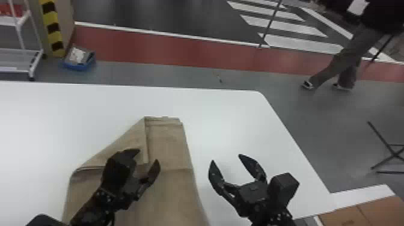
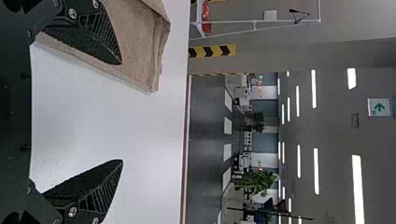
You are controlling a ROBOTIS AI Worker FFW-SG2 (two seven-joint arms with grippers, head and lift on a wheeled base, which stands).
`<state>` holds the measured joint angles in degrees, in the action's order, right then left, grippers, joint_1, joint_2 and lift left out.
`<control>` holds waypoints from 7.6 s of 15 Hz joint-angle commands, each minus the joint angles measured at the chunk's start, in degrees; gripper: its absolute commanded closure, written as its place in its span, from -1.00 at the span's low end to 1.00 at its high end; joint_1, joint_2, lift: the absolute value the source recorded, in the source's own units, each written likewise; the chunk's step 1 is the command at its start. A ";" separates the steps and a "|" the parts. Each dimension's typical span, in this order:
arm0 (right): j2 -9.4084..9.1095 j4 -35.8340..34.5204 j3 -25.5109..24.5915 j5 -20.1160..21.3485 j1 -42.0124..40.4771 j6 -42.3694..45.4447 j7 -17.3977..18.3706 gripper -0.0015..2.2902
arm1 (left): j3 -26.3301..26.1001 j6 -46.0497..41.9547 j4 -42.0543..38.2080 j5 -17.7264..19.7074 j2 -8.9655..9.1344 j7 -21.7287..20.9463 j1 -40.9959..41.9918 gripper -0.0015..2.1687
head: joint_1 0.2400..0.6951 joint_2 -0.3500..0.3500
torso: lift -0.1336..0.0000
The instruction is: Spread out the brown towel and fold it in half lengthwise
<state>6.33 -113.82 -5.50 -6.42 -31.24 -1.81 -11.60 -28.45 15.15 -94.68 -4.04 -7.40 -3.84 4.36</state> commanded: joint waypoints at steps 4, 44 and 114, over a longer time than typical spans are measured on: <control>0.00 0.53 0.41 0.00 1.00 -0.79 0.00 -0.87 | -0.03 1.33 0.11 -0.35 0.01 -0.38 -0.40 -0.33 | 1.00 -0.89 | -0.87; 0.26 15.91 22.47 12.57 16.74 3.78 2.28 -0.75 | 4.81 4.32 -7.71 1.41 -0.60 3.13 0.83 0.00 | 1.00 -0.10 | -0.87; 5.63 19.42 -14.01 1.49 35.63 -22.94 -13.36 0.44 | 31.97 17.86 -26.00 15.56 -2.71 9.55 4.96 0.00 | 1.00 -0.43 | -0.87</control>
<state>10.52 -99.74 -21.07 -4.41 -2.97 -22.87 -24.19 2.41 29.13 -123.97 7.85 -9.65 5.71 15.50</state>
